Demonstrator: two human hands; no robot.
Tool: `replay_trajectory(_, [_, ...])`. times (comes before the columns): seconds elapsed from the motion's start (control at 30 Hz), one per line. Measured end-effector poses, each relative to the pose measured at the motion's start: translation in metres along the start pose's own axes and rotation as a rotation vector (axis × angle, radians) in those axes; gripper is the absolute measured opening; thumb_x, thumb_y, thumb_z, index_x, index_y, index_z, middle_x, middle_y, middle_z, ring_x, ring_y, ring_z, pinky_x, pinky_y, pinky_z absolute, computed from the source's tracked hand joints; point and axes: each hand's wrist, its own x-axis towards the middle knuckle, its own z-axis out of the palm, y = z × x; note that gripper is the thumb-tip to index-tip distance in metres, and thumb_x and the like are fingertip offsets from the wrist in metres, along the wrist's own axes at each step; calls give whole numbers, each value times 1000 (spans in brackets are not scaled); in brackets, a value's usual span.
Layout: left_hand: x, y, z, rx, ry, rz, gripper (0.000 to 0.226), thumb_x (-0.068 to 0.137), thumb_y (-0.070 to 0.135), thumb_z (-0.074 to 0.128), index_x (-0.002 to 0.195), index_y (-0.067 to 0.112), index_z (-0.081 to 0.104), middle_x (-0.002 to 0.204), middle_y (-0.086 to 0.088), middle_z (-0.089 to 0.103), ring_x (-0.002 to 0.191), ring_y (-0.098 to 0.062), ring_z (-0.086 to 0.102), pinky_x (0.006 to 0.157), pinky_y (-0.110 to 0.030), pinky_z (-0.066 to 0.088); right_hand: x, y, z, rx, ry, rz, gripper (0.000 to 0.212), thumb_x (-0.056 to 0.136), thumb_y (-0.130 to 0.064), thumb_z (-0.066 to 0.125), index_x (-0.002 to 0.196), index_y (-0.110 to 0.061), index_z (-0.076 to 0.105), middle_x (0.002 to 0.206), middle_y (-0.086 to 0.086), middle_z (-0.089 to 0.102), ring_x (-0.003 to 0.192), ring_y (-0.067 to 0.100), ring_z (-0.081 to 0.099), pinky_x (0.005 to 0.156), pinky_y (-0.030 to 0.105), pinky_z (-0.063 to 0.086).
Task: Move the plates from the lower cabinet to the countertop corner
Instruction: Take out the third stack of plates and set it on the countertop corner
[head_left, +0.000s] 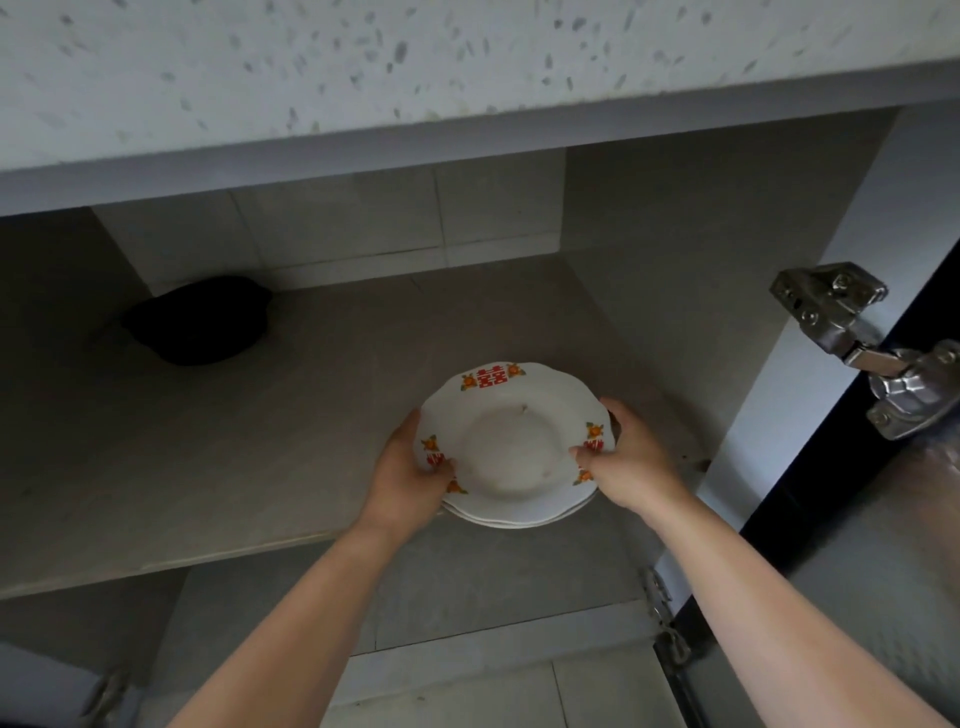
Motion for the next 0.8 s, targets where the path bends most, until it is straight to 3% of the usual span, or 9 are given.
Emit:
replay_trajectory(0.1, [-5, 3, -4, -20, -16, -5, 47, 75, -8, 63, 106, 25, 51, 92, 7, 62, 90, -15, 60, 74, -24, 47, 0, -1, 1, -32, -9, 19, 43, 79, 0, 65, 117, -15, 53, 97, -1, 59, 90, 17, 57, 76, 29, 45])
replay_trajectory(0.23, [1, 14, -5, 10, -42, -3, 50, 68, -13, 65, 103, 20, 51, 88, 6, 60, 86, -13, 58, 58, -5, 44, 5, -3, -2, -53, -18, 34, 41, 78, 1, 65, 114, -15, 55, 98, 1, 61, 89, 18, 58, 76, 28, 45])
replay_trajectory(0.47, [-2, 18, -7, -16, -68, -47, 54, 63, -5, 73, 106, 19, 52, 95, 2, 60, 93, -17, 59, 70, -19, 46, 2, 1, -2, -15, -25, 35, 46, 81, -2, 65, 121, -21, 53, 100, -3, 61, 92, 16, 58, 78, 28, 45])
replay_trajectory(0.6, [-8, 11, -9, -40, -39, -65, 49, 68, -7, 71, 100, 25, 51, 87, 12, 59, 85, -11, 57, 65, -17, 47, -3, 3, -1, 10, -23, 32, 47, 80, 0, 65, 120, -22, 53, 98, -3, 62, 89, 17, 60, 77, 29, 47])
replay_trajectory(0.7, [-12, 6, -11, -60, -32, -96, 51, 69, -7, 70, 97, 32, 52, 89, 11, 61, 89, -17, 60, 77, -31, 51, -8, 4, 1, 24, -15, 35, 48, 79, 2, 64, 118, -23, 54, 93, -5, 61, 86, 16, 60, 74, 27, 47])
replay_trajectory(0.8, [-15, 6, -12, -80, -27, -128, 52, 69, -5, 69, 111, 22, 55, 99, 0, 66, 95, -22, 63, 84, -40, 54, -11, 3, 5, 36, 18, 49, 47, 78, 2, 63, 117, -24, 56, 90, -5, 63, 83, 16, 61, 66, 25, 46])
